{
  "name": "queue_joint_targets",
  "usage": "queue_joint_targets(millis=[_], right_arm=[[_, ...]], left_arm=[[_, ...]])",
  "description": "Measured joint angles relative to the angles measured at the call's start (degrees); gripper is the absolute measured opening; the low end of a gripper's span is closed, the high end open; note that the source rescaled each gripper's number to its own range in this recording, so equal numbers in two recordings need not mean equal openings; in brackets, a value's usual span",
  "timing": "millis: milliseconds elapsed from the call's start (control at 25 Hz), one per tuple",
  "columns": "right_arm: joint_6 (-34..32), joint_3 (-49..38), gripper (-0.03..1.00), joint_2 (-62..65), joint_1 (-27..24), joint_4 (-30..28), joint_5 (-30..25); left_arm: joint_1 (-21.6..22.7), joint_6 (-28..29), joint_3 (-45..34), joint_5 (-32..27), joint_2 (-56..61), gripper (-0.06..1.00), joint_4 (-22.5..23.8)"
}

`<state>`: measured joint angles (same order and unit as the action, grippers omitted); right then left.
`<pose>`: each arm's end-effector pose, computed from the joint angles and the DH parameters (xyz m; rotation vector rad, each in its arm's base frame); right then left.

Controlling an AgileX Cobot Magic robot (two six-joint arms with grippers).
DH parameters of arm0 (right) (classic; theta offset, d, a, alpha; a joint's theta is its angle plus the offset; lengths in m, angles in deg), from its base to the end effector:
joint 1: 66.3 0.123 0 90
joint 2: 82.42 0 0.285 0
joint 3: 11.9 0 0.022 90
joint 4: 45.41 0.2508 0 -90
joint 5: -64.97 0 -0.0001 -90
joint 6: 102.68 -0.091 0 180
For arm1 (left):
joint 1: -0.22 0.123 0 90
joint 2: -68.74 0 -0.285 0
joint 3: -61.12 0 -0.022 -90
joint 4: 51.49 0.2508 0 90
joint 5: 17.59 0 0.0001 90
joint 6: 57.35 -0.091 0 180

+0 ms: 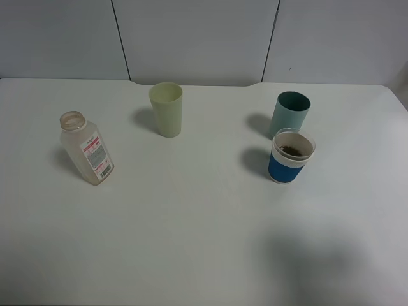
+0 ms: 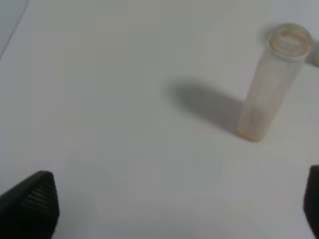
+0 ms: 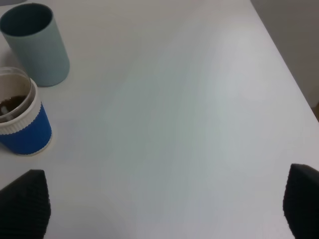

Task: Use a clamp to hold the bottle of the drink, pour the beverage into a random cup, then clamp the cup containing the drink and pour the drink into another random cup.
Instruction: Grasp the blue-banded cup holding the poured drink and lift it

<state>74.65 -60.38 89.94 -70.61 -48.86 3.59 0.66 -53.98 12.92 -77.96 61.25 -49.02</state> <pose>-0.0063 -0.0044 0.2770 0.1281 2.0465 -0.0900 -0.0062 0.0034 0.2797 -0.0694 2.0237 0.0191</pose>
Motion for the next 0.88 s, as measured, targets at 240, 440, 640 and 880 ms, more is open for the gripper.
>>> queue_joint_targets(millis=[240,440,640,880], right_arm=[[0.0,0.0,0.80,0.0,0.0,0.0,0.0],[0.0,0.0,0.80,0.0,0.0,0.0,0.0],[0.0,0.0,0.80,0.0,0.0,0.0,0.0],[0.0,0.0,0.80,0.0,0.0,0.0,0.0]], left_arm=[[0.0,0.0,0.0,0.0,0.0,1.00,0.0],[0.0,0.0,0.0,0.0,0.0,1.00,0.0],[0.0,-0.1,0.0,0.0,0.0,1.00,0.0],[0.0,-0.1,0.0,0.0,0.0,1.00,0.0]])
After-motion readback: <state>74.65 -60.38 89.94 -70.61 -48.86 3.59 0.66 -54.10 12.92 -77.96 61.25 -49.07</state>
